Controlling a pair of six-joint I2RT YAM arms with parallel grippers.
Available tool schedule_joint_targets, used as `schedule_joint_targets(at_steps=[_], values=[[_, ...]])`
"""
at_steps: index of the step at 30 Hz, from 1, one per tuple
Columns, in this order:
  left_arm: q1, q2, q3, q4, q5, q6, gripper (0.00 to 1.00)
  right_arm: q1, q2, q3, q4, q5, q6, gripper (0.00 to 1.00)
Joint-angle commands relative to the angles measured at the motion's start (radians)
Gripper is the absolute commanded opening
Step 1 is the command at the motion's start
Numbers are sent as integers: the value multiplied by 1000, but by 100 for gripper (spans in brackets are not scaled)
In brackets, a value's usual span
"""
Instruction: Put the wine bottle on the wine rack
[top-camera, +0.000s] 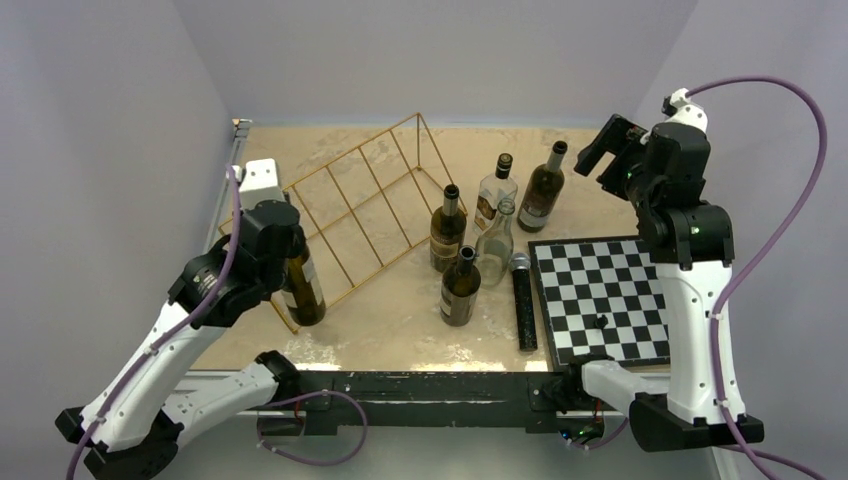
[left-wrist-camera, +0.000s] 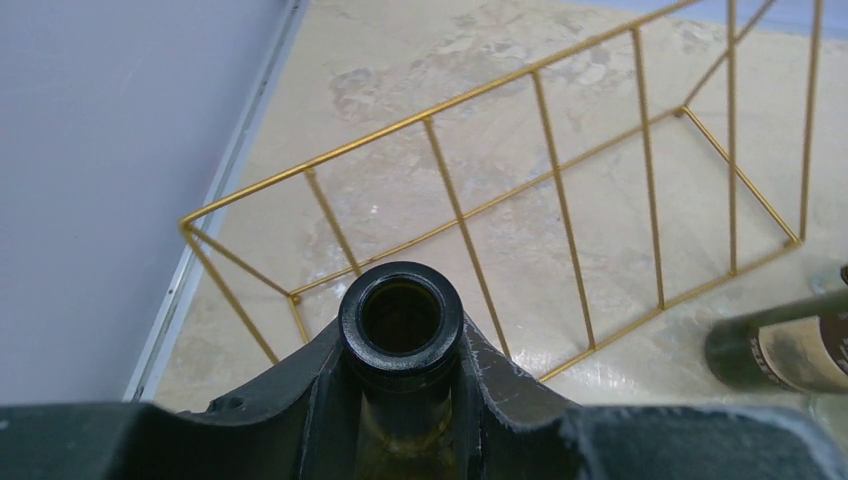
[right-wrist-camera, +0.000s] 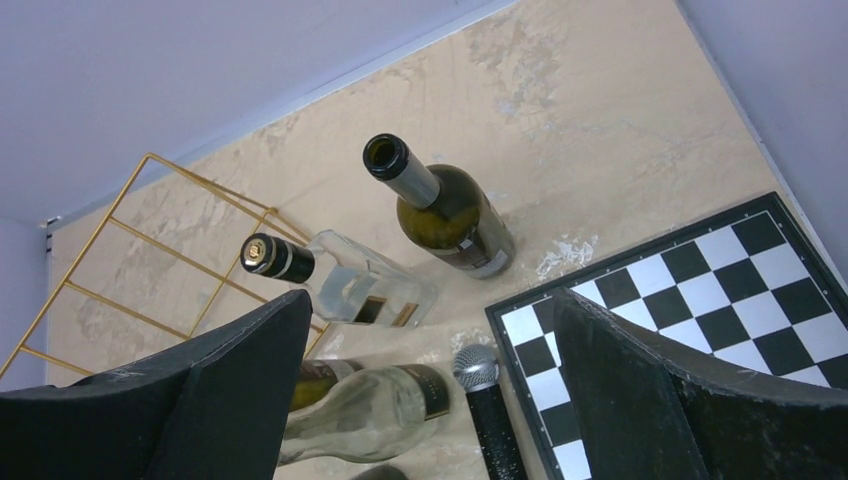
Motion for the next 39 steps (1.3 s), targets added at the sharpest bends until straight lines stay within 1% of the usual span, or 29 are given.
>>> schedule_joint_targets(at_steps=[1,5,8,10,13,18,25,29,39], values=[[105,-61,5,64,-35,-45,0,1,-52,-38,107,27,21,95],[176,-59,-15,107,41,-37,0,1,-38,-27,99,16,27,94],[181,-28,3,41,38,-76,0,1,-29,-18,72,27,39,94],[186,-37,-8,33,26,-91,0,1,-31,-22,68,33,42,94],[213,-52,-37,51,20,-87,0,1,-46,-41,77,38,43,94],[295,-44,-69,93,63,-70,0,1,-50,-41,79,43,29,93],[384,-37,-118,165,122,-79,0,1,-44,-23,81,49,17,93],[418,-36,-153,190,111,-120,0,0,-47,-30,79,46,17,93],[462,-30,-217,221,64,-145,0,1,-49,-30,85,51,-4,93]])
